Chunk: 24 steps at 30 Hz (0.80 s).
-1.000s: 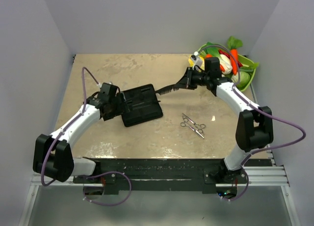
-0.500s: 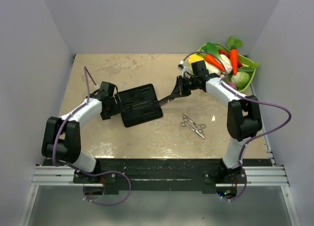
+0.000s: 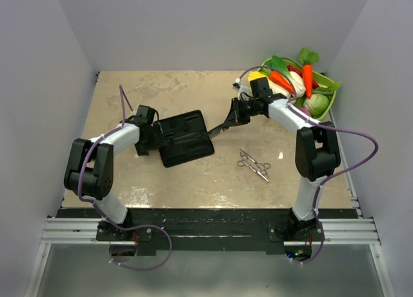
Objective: Sort the hair-cutting tools
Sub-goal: Place the comb in the hairdressing tool bag.
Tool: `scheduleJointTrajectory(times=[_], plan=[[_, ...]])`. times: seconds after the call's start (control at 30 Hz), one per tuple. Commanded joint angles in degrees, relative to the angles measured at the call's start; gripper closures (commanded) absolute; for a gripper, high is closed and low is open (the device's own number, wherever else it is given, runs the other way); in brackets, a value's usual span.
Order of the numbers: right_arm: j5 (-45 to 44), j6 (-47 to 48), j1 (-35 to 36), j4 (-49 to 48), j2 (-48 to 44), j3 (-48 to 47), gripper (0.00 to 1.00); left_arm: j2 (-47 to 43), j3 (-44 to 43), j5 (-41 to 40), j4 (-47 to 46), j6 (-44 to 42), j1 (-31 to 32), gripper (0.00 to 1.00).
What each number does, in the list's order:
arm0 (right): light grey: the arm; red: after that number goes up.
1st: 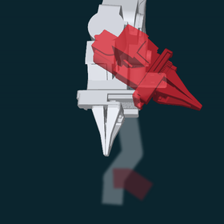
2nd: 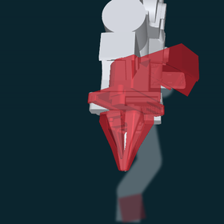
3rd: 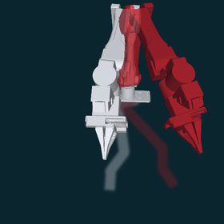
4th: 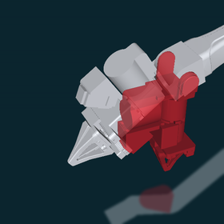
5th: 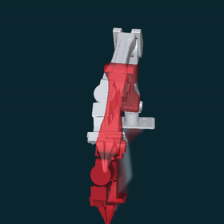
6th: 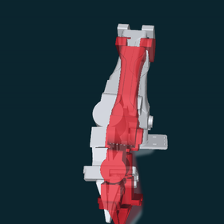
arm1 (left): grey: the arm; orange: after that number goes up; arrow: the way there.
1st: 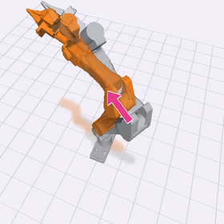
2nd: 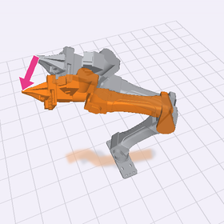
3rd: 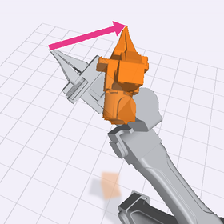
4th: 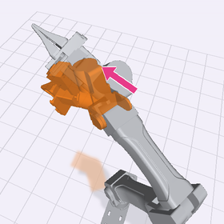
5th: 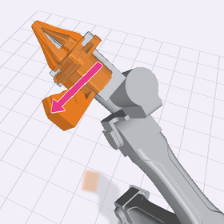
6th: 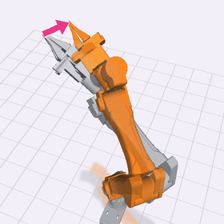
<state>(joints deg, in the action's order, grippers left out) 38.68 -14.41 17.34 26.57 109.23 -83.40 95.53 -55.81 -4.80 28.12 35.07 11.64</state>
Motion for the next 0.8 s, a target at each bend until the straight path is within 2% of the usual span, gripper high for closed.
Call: scheduleJointTrajectory(times=[0.0,0.37,0.77], plan=[[0.43,1.41,0.24,0.68,2.21,-3.61,1.00,2.29,-1.84,-0.65,-0.70,-1.76,-0.13,0.24],[1.58,3.79,3.66,3.93,8.54,-7.48,1.00,2.21,-1.41,-0.65,-0.17,-2.29,-0.13,0.24],[-3.34,-6.93,6.03,-8.10,10.21,-4.76,1.00,0.72,0.00,0.05,0.09,-2.64,-0.13,0.25]])
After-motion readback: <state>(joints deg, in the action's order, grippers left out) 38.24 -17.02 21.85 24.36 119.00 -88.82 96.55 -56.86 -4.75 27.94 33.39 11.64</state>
